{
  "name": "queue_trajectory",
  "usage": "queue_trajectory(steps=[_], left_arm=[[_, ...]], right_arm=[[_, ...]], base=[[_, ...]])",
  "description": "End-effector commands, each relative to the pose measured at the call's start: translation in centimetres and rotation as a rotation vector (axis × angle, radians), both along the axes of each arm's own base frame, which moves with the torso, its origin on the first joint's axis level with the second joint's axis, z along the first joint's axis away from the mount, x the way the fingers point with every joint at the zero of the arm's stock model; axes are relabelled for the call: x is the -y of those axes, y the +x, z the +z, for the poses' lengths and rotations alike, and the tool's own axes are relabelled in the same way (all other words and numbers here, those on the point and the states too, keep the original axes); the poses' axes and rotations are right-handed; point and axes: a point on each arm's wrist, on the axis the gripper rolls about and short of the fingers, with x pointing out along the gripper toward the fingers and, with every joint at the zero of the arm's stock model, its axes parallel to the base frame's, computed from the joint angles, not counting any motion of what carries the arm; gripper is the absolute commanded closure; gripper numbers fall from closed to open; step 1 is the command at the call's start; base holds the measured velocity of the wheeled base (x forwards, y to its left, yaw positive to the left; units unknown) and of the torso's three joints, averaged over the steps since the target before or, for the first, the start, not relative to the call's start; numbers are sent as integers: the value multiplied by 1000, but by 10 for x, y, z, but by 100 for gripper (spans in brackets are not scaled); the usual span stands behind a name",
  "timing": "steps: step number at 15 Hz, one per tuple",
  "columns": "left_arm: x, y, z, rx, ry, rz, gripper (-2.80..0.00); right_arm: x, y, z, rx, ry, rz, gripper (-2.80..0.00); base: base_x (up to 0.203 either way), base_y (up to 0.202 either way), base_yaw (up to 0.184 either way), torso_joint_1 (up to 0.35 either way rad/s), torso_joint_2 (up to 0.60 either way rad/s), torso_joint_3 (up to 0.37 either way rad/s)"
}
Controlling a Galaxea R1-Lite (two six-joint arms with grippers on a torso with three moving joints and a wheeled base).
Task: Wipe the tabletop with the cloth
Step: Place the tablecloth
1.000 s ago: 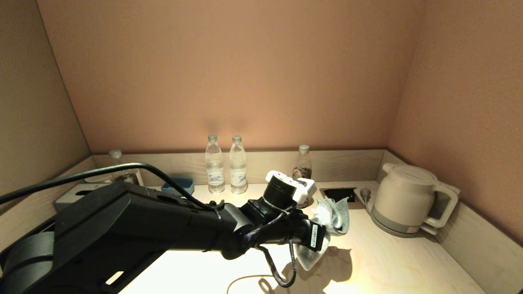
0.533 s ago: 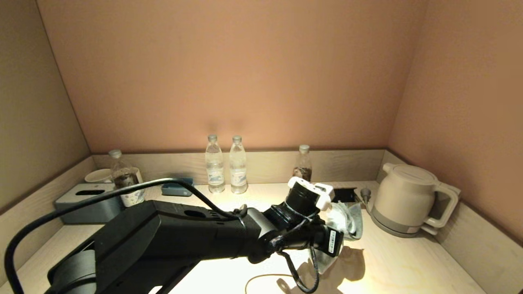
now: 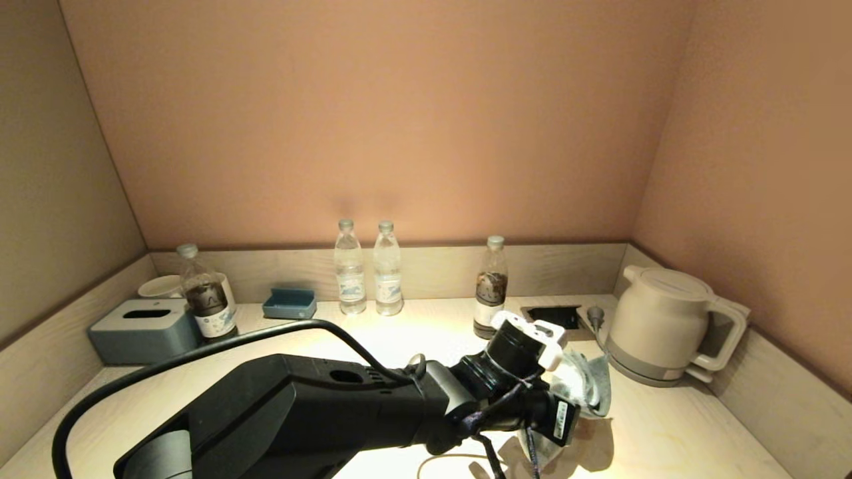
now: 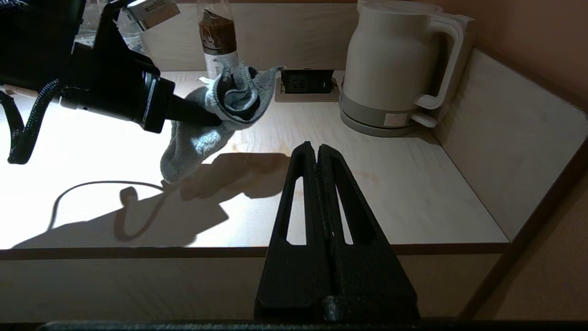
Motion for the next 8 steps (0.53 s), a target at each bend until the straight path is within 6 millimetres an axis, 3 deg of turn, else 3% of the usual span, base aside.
queue_trajectory(steps=[1, 8], left_arm=[[-1, 0, 2, -4, 5, 5, 0], [-4, 1, -5, -4, 68, 46, 0]], right_arm=[[0, 0, 0, 1, -1, 1, 0], [0, 0, 0, 1, -1, 1, 0]], base=[[0, 0, 0, 0, 0, 0], [0, 0, 0, 0, 0, 0]])
